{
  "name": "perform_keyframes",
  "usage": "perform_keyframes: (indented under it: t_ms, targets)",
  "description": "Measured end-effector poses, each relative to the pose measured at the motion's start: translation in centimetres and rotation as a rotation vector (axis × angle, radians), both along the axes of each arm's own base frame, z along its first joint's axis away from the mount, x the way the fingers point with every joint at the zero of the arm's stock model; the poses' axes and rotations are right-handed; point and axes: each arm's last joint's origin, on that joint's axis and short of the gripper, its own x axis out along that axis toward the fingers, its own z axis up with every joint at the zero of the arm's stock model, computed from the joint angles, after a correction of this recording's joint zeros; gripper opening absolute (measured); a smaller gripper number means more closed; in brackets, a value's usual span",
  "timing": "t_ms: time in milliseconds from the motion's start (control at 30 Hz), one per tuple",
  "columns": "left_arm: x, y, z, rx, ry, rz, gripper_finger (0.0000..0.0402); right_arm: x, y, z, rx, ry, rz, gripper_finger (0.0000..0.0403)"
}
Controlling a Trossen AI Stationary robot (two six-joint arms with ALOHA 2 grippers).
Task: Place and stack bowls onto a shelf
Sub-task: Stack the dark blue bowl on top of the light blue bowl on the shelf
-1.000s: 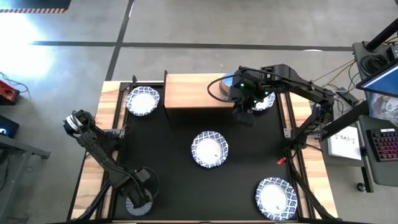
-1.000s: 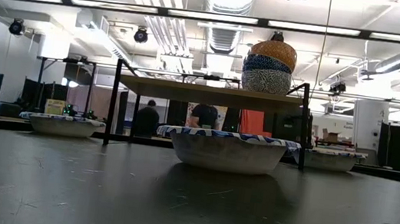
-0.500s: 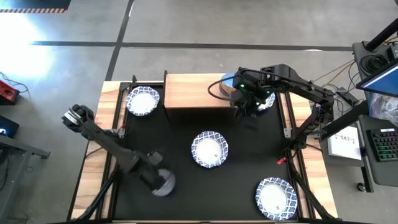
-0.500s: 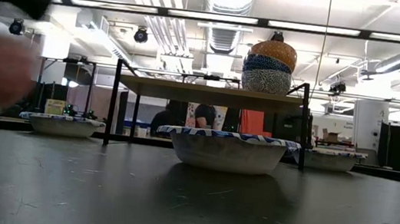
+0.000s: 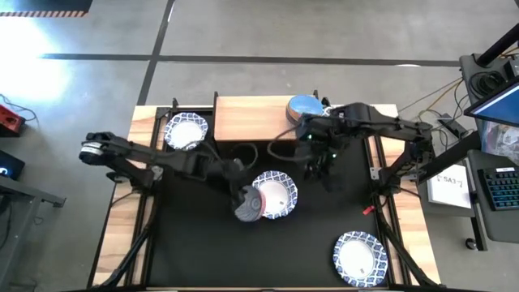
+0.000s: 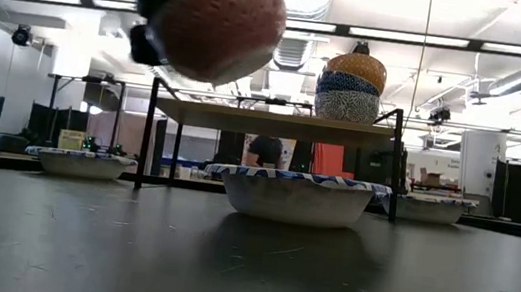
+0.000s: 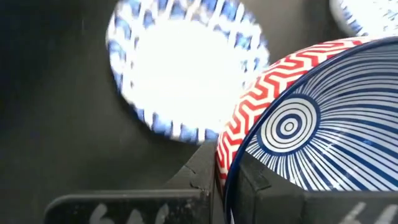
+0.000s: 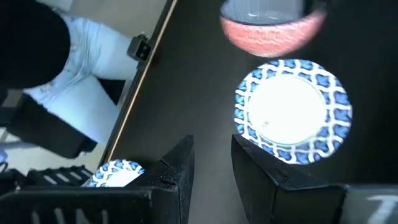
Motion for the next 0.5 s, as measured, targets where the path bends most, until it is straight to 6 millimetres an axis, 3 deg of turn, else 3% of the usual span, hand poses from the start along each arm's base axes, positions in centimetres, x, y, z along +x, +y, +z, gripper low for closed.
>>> perform_keyframes:
  t_ms: [233,500]
  targets:
    - [2.0,3.8,1.5,0.058,-0.072,-0.072,0.0005,0.6,2.6,-0.7,-0.063,-0.077,0.175,0.0095]
    - [5.8,4.0,1.4,0.014,-0.090,-0.261,0.0005,2.0,3.1,-1.4,-0.123,-0.172,0.158,0.0095]
